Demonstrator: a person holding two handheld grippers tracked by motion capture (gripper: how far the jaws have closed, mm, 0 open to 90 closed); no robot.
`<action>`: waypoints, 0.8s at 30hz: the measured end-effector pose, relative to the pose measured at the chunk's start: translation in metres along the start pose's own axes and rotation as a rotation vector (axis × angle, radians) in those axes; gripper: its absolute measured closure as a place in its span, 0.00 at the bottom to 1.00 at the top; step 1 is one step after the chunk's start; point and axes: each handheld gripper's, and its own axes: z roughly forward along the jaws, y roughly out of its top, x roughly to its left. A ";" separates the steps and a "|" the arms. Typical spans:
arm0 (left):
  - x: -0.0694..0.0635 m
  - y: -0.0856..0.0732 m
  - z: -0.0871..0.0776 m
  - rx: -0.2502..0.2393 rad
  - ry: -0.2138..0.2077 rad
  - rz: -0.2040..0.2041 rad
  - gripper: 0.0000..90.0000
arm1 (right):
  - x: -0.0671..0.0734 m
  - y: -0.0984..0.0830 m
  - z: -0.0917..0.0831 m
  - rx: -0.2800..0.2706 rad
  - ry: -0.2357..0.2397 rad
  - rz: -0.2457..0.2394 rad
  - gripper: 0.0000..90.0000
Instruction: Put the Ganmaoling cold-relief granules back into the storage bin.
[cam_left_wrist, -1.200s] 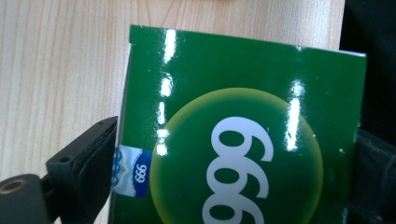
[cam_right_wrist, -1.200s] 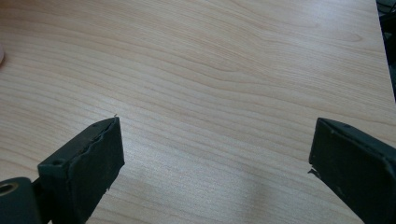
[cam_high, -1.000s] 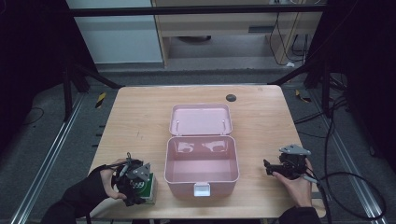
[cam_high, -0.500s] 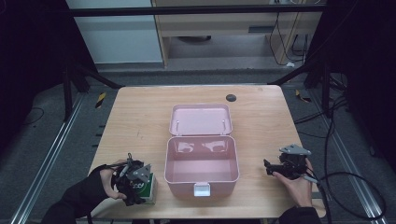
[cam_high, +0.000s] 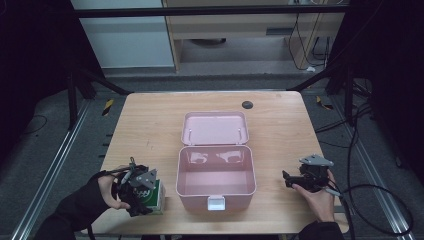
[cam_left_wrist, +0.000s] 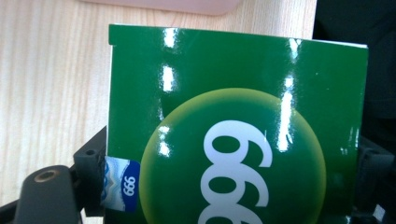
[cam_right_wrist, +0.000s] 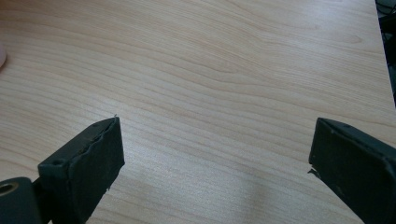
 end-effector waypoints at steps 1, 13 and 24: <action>0.000 0.000 -0.006 -0.008 0.011 -0.006 0.15 | 0.000 0.000 0.000 -0.001 0.001 0.004 0.04; 0.002 0.006 -0.041 -0.024 0.050 -0.026 0.16 | 0.000 0.000 0.000 -0.002 0.001 0.003 0.04; 0.007 0.021 -0.065 -0.043 0.067 -0.017 0.16 | 0.000 0.000 0.000 -0.004 0.002 0.004 0.04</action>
